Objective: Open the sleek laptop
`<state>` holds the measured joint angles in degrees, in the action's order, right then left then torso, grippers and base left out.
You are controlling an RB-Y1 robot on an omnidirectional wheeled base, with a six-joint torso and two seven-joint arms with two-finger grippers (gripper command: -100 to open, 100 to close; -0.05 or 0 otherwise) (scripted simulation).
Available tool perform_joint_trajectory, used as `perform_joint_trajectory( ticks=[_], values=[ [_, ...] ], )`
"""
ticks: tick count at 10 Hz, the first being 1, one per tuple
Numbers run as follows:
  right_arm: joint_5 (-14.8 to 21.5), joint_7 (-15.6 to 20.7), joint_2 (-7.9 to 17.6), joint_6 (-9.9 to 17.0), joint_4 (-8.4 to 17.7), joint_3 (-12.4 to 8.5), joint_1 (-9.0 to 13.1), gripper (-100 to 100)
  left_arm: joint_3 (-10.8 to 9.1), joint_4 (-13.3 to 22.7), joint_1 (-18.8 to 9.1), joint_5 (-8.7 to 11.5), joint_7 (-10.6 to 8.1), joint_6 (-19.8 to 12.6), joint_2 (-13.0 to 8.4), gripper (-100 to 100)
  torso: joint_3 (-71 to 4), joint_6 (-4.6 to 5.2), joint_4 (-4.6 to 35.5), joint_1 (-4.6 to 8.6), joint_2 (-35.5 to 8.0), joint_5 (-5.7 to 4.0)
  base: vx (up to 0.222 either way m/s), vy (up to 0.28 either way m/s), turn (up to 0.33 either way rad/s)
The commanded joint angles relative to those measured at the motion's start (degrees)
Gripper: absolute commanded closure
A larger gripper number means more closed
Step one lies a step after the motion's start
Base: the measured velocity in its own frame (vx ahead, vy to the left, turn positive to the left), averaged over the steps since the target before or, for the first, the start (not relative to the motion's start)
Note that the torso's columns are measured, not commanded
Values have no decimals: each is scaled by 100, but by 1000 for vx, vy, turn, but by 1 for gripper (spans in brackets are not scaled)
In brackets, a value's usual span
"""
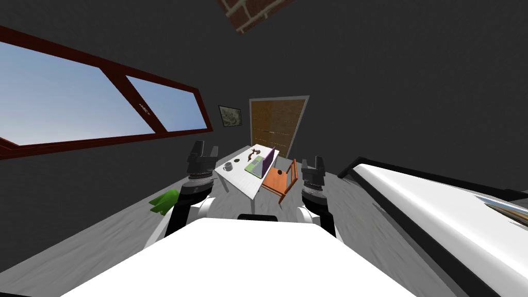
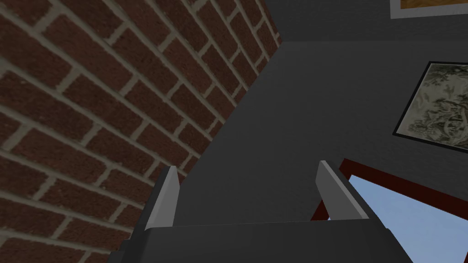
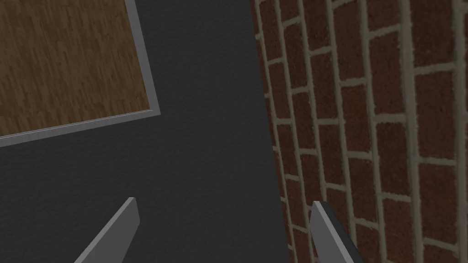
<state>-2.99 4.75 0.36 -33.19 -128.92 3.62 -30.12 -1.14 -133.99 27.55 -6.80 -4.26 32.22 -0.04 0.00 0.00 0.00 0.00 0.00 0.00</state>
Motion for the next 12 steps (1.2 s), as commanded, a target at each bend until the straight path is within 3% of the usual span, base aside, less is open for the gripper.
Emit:
perform_joint_trajectory(
  ticks=[1, 9, 10, 12],
  values=[
    [0, 0, 0, 0, 0, 0, 0, 0, 0, 0, 0, 0, 0, 0, 0, 0, -467, 0, 235, 0, -232, 0, 0, 0, 0],
    [0, 0, 0, -1, -2, 0, 0, 0, 0, -2, 0, 0, 0, 0, 0, 0, -7073, 0, 3537, 0, -3539, 0, 0, 0, 0],
    [42, 1, 182, 25, 21, -24, 7, -100, 0, -2, 0, 0, 0, 1, 0, 0, -7919, 0, 3960, 0, -3962, 0, -24, 33, 14],
    [139, 3, 476, 80, 73, -77, 28, -100, 1, 1, 0, 0, 0, 0, 1, 0, -8417, 0, 4209, -16, -4222, 5, -54, 71, 13]
  ],
)
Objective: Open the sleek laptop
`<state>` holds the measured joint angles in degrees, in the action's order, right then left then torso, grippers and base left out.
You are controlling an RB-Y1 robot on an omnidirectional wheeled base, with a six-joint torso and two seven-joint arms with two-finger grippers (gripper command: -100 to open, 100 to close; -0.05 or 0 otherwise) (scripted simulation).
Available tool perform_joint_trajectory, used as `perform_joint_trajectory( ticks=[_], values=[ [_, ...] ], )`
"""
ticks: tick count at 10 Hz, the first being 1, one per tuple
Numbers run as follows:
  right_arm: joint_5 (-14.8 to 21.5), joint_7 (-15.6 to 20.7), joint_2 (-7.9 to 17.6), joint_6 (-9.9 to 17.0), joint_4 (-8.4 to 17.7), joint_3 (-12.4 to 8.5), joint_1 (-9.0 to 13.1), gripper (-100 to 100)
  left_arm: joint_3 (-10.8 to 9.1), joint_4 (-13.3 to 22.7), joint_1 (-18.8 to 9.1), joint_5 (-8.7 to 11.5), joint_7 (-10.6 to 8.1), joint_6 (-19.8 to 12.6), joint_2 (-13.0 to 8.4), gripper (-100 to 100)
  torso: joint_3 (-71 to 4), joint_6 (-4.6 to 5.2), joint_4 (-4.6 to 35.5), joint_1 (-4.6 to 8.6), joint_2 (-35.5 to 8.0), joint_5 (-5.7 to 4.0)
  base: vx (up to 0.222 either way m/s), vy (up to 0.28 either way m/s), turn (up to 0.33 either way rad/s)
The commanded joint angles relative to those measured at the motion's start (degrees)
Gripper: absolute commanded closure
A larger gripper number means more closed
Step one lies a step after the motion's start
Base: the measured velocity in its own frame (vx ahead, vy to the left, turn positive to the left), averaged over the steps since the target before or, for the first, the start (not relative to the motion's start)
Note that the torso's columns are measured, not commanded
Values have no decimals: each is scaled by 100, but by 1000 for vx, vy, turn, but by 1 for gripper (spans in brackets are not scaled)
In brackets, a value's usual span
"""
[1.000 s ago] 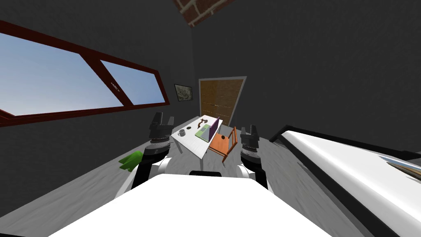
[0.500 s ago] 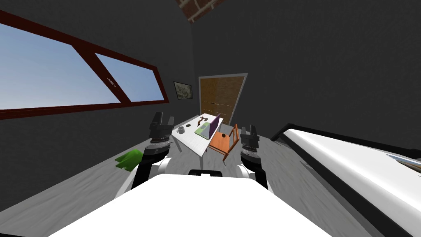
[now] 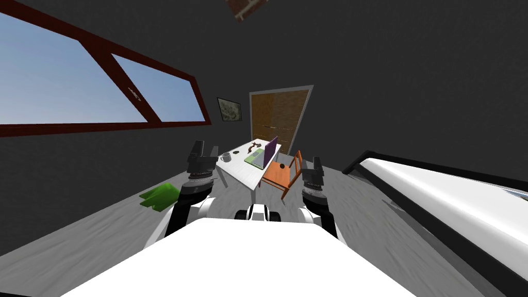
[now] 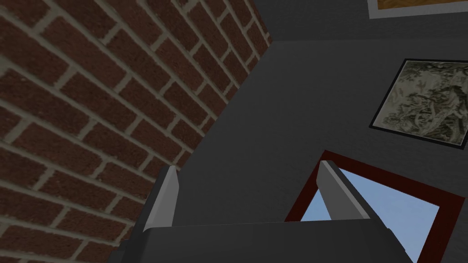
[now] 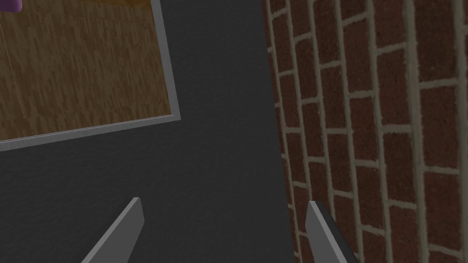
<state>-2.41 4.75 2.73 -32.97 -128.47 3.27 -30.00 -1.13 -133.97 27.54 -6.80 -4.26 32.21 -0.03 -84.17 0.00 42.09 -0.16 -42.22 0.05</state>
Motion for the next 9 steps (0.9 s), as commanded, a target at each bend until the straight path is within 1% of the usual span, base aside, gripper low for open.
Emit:
perform_joint_trajectory(
  ticks=[1, 5, 6, 7, 9],
  values=[
    [147, 3, 406, 94, 63, -77, 31, -100, 0, 0, 0, 0, 0, 0, 0, 0, -28, 0, 15, 3, -9, -1, -35, 104, 16],
    [507, -2, 1109, 267, 245, -264, 128, -100, 1, 0, 0, 0, 0, 0, 1, 0, -39, 0, 20, 8, -7, -2, -47, 164, 18],
    [507, -2, 1159, 267, 245, -264, 128, -100, 1, 0, 0, 0, 0, 0, 1, 0, -40, 0, 19, 17, -7, -5, -25, 116, 6],
    [615, -5, 1362, 316, 298, -319, 160, -100, 0, 0, 0, 0, 0, 0, 0, 0, -43, 1, 18, 35, -1, -9, -8, 115, 17],
    [846, -9, 1712, 419, 413, -436, 228, -100, 1, 0, 0, 0, 0, 0, 1, 0, -41, 0, 19, 5, -5, -2, -30, 180, 22]
  ],
)
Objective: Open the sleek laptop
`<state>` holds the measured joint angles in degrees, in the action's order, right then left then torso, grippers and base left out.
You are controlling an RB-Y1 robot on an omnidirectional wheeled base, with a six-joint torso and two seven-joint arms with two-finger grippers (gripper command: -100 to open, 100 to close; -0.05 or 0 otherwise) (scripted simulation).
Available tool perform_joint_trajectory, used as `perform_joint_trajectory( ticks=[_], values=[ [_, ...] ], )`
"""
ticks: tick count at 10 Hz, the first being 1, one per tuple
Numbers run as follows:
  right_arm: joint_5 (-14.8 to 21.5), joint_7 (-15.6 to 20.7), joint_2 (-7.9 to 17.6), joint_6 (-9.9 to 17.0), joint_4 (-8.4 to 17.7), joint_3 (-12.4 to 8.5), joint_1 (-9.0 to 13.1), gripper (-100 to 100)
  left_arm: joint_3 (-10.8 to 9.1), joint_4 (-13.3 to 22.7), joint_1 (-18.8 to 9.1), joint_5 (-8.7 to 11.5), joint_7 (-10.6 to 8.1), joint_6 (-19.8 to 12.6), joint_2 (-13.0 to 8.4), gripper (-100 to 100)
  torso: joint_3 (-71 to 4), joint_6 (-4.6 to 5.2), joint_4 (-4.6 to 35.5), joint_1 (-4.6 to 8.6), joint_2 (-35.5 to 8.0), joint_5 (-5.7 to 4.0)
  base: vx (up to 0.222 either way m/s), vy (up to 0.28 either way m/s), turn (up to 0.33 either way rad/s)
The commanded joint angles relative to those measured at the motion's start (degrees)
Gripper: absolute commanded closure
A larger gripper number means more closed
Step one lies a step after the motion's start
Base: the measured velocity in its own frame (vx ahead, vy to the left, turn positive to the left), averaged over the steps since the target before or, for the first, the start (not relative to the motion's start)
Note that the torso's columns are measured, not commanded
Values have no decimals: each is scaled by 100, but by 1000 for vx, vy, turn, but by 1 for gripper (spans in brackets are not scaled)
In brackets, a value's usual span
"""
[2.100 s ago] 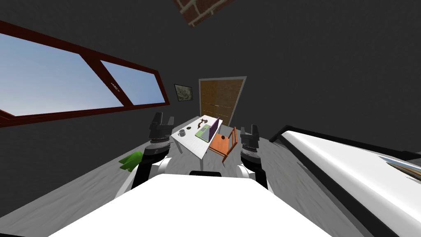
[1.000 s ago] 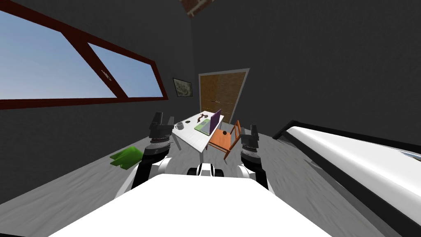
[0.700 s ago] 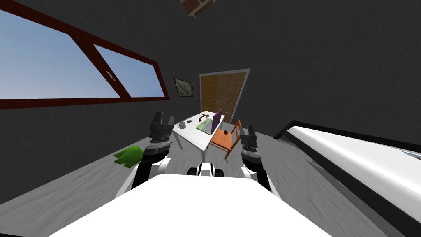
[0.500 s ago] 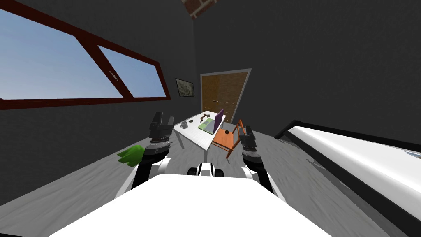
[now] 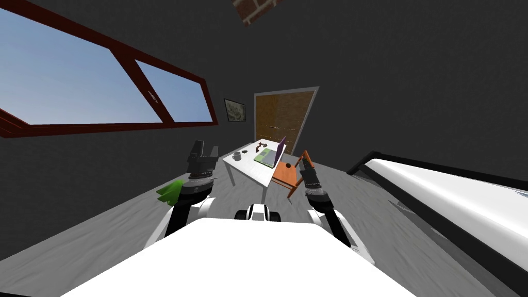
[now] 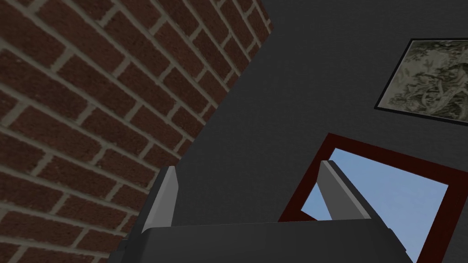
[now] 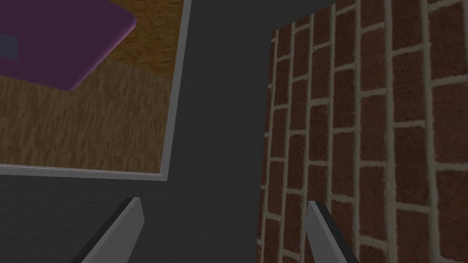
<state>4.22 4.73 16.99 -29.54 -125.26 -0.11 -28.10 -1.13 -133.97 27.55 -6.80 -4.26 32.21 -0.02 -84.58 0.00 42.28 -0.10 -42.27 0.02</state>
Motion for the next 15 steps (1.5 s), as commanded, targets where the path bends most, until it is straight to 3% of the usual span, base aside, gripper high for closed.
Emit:
perform_joint_trajectory(
  ticks=[1, 7, 15],
  values=[
    [183, -6, 360, 76, 91, -98, 38, -100, 0, 0, 0, 0, 0, 0, 0, 0, 4, 0, 2, -8, -5, 4, -24, 141, 1],
    [810, 12, 1386, 392, 399, -428, 187, -100, 0, 0, 0, 0, 0, 0, 0, 0, 1, 0, 0, 5, -1, -1, -15, 160, 12],
    [1429, 124, 2598, 870, 738, -809, 195, -100, 0, 0, 1, 0, 0, 0, 0, 0, -2, 1, -1, -5, 5, 2, 11, 145, -5]
  ],
)
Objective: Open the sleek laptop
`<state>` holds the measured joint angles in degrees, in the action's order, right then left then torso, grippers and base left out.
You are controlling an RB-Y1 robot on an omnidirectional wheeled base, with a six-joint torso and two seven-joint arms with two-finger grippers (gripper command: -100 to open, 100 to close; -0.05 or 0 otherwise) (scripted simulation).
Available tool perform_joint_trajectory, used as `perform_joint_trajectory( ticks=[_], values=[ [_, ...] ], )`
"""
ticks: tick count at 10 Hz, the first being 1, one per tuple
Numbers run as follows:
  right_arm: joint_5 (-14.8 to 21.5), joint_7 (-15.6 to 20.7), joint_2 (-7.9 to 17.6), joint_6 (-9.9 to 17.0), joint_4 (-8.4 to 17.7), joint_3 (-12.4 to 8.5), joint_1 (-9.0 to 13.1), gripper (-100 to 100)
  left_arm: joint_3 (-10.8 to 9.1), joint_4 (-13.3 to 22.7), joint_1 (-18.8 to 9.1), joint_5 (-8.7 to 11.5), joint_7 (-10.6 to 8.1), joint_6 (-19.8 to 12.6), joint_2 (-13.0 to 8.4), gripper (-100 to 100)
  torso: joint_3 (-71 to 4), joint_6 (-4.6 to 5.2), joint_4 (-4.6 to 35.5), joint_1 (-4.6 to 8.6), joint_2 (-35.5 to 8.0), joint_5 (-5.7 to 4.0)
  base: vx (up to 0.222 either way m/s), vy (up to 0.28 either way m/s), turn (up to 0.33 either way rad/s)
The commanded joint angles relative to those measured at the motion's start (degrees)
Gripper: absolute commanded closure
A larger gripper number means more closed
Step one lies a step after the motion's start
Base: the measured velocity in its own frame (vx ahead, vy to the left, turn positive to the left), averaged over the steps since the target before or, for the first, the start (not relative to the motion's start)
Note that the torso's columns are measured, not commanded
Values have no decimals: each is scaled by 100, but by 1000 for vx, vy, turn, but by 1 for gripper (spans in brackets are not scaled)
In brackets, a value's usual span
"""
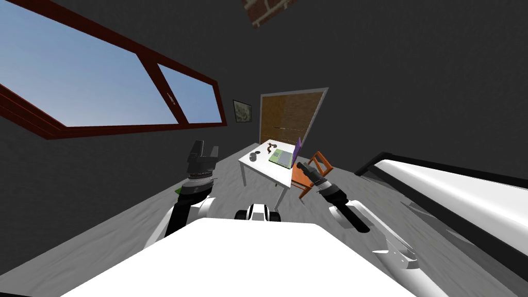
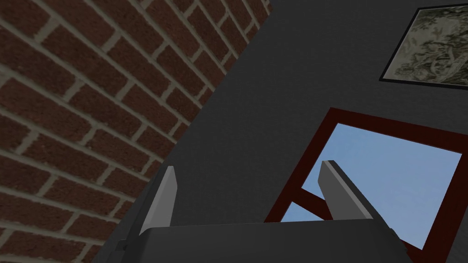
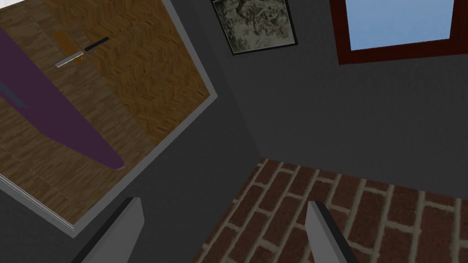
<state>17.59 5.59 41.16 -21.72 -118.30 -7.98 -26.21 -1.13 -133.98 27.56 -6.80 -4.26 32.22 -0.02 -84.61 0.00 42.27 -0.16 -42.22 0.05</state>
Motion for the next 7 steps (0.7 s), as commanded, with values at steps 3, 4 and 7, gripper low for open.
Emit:
perform_joint_trajectory(
  ticks=[3, 4, 7],
  values=[
    [321, 118, 612, 337, 186, -187, -47, -100, -1, 0, 0, 0, 0, 0, -1, 0, 3, 1, 1, 24, -3, -8, 38, 104, -17],
    [430, 164, 820, 473, 258, -271, -87, -100, -1, 0, 0, 0, 0, 0, -1, 0, 3, -1, 1, 27, -7, -7, 34, 82, -22],
    [638, 270, 1219, 762, 399, -441, -187, -100, -1, 0, 0, 0, 0, 0, -1, 0, 1, -2, 0, 18, -3, -4, 61, 88, -26]
  ],
)
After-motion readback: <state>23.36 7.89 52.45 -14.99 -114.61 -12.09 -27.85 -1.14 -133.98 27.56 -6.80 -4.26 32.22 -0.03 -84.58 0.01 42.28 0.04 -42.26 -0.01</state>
